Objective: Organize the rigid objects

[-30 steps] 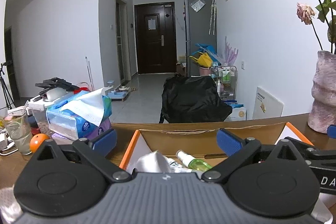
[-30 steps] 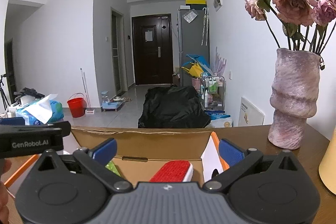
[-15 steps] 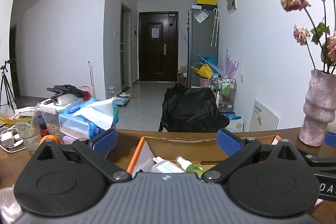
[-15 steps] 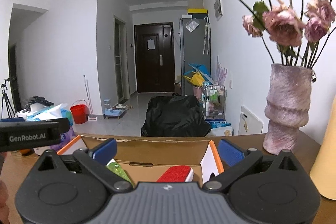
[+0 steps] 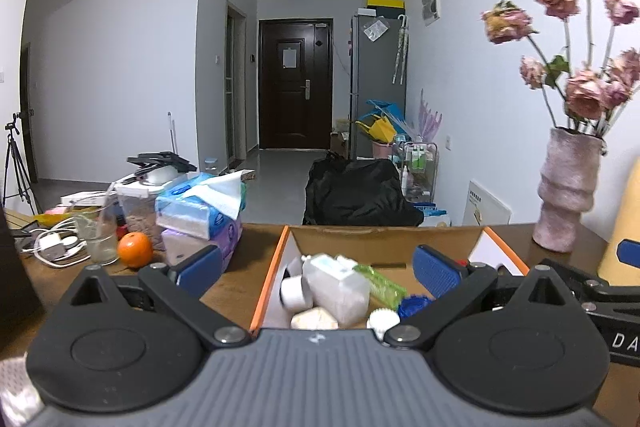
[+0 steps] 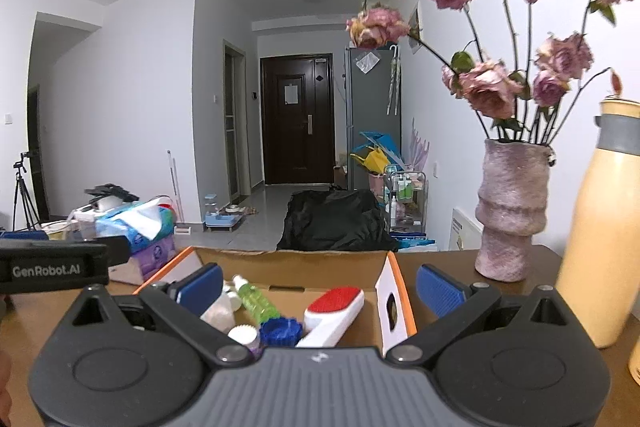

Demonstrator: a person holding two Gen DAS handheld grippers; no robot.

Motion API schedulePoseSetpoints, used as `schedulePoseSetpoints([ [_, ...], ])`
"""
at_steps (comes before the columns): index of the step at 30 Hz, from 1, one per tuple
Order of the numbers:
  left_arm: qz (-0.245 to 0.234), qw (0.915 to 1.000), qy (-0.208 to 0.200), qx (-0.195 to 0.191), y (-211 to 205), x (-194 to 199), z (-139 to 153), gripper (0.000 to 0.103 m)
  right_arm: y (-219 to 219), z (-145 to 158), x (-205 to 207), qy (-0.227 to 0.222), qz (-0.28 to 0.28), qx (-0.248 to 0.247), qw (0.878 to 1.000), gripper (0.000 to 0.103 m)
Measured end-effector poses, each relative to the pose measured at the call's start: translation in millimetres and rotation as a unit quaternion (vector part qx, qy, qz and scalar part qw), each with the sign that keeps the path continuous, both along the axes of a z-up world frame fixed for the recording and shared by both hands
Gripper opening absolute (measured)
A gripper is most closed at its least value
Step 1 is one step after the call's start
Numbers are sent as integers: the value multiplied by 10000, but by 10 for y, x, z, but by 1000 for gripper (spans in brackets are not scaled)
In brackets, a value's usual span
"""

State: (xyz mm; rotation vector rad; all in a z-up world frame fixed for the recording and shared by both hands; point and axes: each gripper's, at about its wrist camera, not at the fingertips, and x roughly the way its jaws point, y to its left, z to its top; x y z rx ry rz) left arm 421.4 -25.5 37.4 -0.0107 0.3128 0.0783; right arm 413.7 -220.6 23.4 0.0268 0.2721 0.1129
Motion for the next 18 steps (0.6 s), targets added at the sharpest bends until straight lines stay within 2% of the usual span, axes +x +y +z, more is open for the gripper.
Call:
schedulePoseSetpoints([
  [9, -203, 9997, 148, -45, -40, -1002, 28, 103, -10, 95, -1027, -45, -9, -77, 10000, 103],
  [18, -186, 9998, 83, 67, -63, -2032, 10, 103, -52, 135, -1989, -116, 3, -200, 9997, 103],
])
